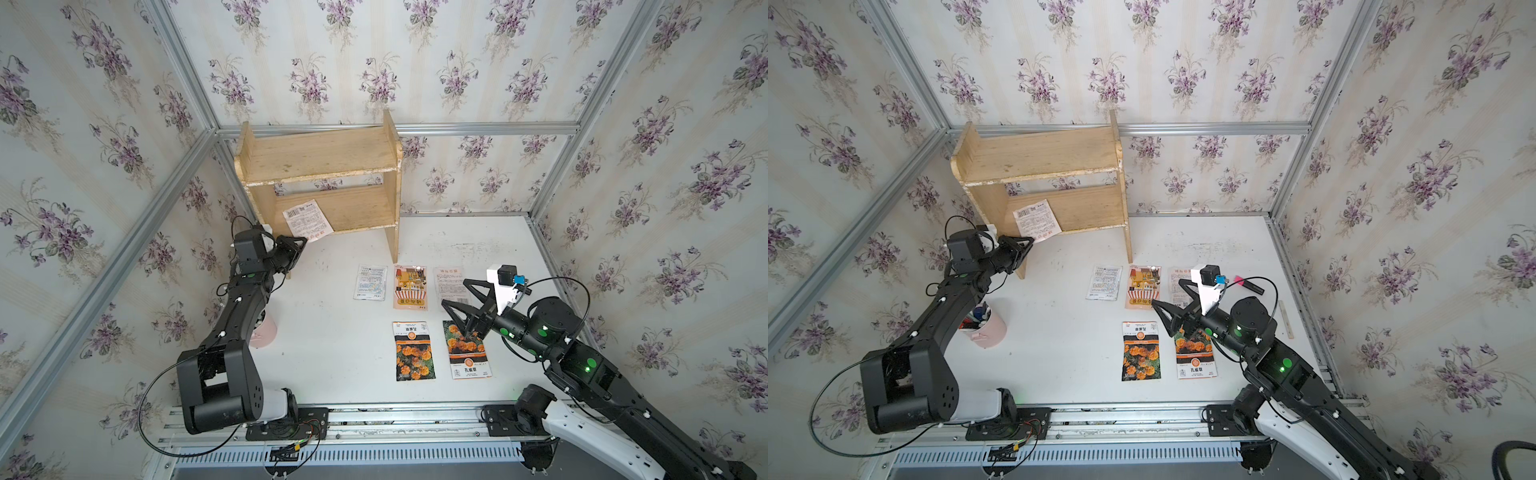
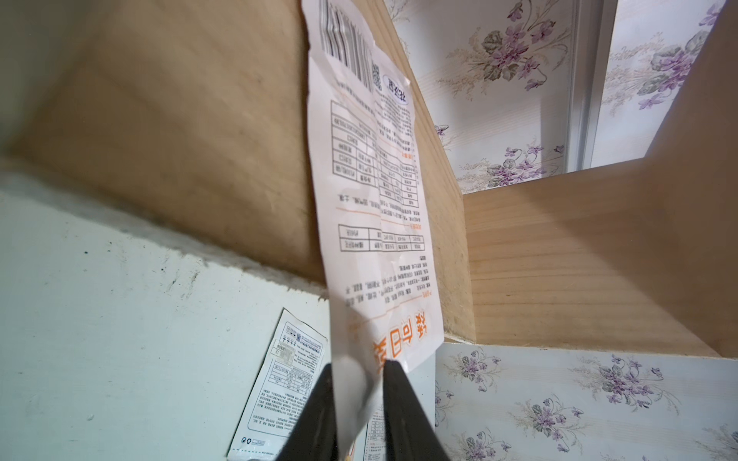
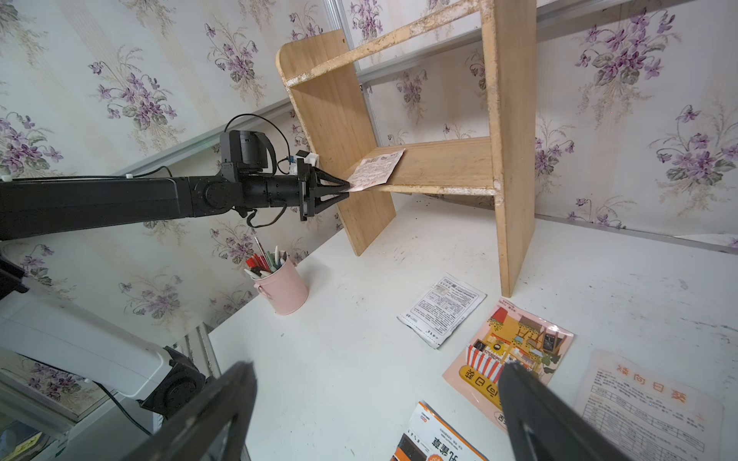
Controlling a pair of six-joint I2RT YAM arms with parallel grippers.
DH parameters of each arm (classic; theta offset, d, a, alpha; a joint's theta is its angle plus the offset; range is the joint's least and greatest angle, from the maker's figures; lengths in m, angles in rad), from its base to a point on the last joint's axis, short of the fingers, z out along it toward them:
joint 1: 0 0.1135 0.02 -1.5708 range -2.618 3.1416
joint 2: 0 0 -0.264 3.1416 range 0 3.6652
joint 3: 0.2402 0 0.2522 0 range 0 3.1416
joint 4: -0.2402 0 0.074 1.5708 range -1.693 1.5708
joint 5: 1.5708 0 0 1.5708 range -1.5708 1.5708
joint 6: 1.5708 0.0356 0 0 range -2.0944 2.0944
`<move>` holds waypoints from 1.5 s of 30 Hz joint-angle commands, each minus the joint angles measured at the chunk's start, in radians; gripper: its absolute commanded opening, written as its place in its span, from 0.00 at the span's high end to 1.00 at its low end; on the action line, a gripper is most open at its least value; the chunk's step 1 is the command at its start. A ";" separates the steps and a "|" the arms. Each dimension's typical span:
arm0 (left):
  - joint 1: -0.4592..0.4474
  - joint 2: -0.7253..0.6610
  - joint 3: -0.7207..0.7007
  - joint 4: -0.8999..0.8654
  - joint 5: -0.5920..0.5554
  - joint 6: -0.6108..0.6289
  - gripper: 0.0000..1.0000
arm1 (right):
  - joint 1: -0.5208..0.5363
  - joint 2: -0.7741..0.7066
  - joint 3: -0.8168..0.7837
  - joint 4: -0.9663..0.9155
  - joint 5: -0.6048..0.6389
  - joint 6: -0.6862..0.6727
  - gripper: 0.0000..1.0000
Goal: Take the seed bag off the shelf
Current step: Pick up the seed packet from the shelf.
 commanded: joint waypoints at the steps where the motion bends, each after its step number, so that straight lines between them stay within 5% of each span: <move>1: -0.001 -0.004 -0.004 0.046 -0.017 -0.009 0.84 | 0.001 -0.003 0.001 0.011 0.007 -0.001 0.01; 6: -0.004 -0.021 -0.012 0.049 -0.021 -0.011 1.00 | 0.001 -0.008 0.000 0.008 0.002 0.005 0.01; 18: -0.056 -0.258 -0.130 -0.022 0.090 0.078 1.00 | 0.000 0.024 -0.062 0.139 -0.104 0.174 0.02; 28: -0.138 -0.538 -0.166 -0.149 0.314 0.216 1.00 | -0.002 0.158 -0.085 0.333 -0.191 0.334 0.03; 40: -0.458 -0.769 -0.199 -0.160 0.331 0.291 1.00 | -0.006 0.304 -0.010 0.560 -0.346 0.442 0.07; 45: -0.558 -0.781 -0.229 -0.123 0.295 0.284 1.00 | -0.006 0.325 0.029 0.559 -0.357 0.438 0.18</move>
